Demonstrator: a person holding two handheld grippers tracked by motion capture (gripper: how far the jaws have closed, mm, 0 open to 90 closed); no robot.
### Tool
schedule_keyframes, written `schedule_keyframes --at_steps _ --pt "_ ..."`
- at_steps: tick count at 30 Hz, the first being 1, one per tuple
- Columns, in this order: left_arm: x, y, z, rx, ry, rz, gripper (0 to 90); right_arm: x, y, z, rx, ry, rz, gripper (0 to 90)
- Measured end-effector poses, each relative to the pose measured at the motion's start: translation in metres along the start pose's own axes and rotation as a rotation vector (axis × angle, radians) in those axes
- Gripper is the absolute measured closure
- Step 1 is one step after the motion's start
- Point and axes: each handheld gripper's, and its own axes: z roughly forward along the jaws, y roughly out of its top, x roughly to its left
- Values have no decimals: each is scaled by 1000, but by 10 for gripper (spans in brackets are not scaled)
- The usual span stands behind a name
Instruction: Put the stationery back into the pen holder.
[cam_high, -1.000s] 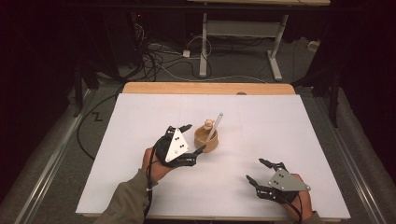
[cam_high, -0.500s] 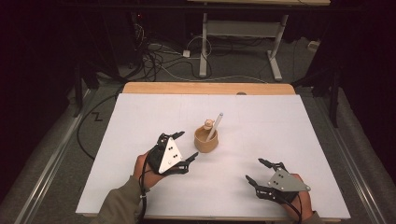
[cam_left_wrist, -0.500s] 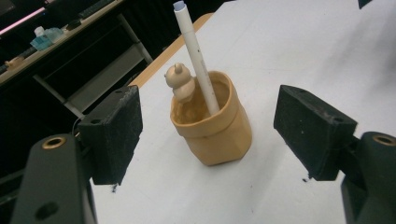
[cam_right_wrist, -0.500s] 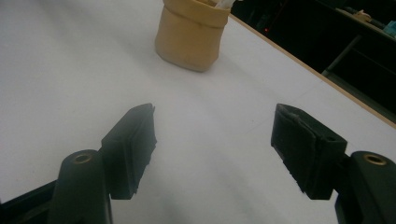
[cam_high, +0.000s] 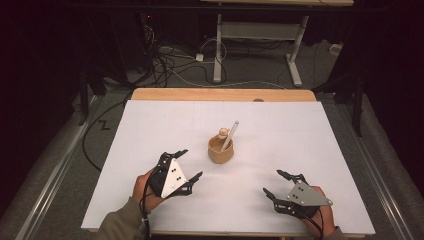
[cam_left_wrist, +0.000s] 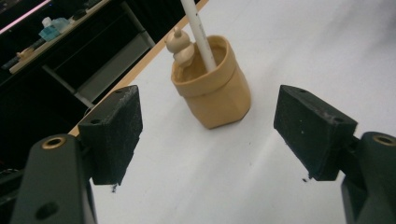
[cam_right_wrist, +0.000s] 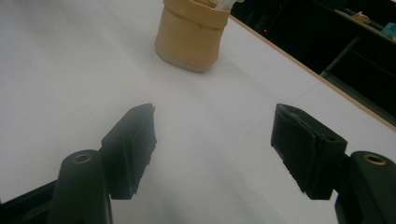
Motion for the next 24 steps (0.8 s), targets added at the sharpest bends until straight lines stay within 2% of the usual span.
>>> schedule_keyframes --at_steps 4,5,13,16,19,24 --pt "-1 -9 -5 7 16 2 229 0 0 0 2 1 2 307" --pt "-2 -12 -6 9 29 -2 229 0 -1 0 5 1 3 307" --pt "-1 -42 -12 60 47 -43 229 -1 -2 1 10 1 5 307" --pt "0 -50 -16 84 50 -57 229 0 -2 1 10 4 6 307" --pt "3 -60 -21 91 43 -96 229 0 -4 3 16 9 6 307" --pt "3 -73 -29 127 35 -120 229 -1 -4 3 19 10 7 307"
